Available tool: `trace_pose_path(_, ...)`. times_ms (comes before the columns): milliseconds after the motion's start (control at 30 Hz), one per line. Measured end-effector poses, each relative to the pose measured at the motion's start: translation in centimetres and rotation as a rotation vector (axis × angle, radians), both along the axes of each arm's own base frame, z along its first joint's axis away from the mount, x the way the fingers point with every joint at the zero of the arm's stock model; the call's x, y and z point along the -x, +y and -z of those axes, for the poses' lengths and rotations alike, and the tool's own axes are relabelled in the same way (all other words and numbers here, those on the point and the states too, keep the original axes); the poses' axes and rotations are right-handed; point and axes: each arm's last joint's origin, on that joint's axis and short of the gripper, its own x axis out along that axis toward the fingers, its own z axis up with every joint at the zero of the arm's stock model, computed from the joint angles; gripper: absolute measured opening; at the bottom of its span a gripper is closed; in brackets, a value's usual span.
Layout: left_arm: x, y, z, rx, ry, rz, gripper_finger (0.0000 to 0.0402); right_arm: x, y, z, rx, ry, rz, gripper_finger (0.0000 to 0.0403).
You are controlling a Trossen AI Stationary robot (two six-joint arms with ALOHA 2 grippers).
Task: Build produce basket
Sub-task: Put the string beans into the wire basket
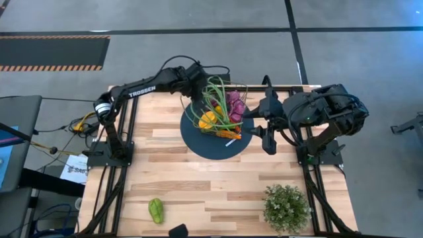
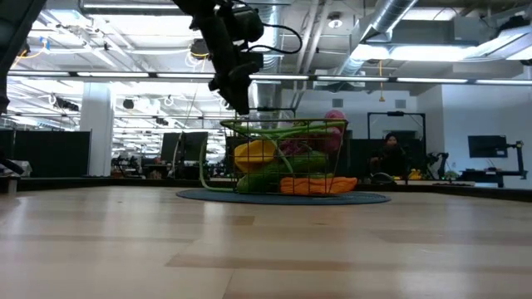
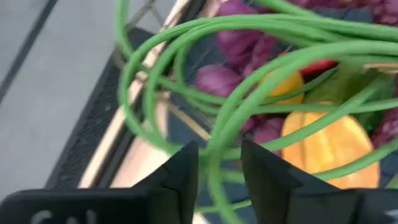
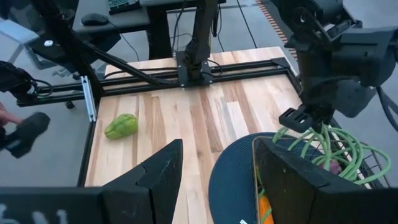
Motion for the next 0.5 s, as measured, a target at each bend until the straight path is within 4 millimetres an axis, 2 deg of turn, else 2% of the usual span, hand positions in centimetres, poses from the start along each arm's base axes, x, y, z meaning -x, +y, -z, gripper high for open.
trace_pose_path(300, -0.1, -0.4, -2.6, -0.058, -0.003, -0.008, 0.0194, 0.0, 0.0, 0.0, 0.021, 0.003, -0.012, 0.0225)
trace_pose_path(500, 1.3, -0.7, -2.9, -0.098, 0.138, -0.054, 0.0224, 0.0, 0.0, 0.0, 0.022, 0.003, -0.013, 0.0225)
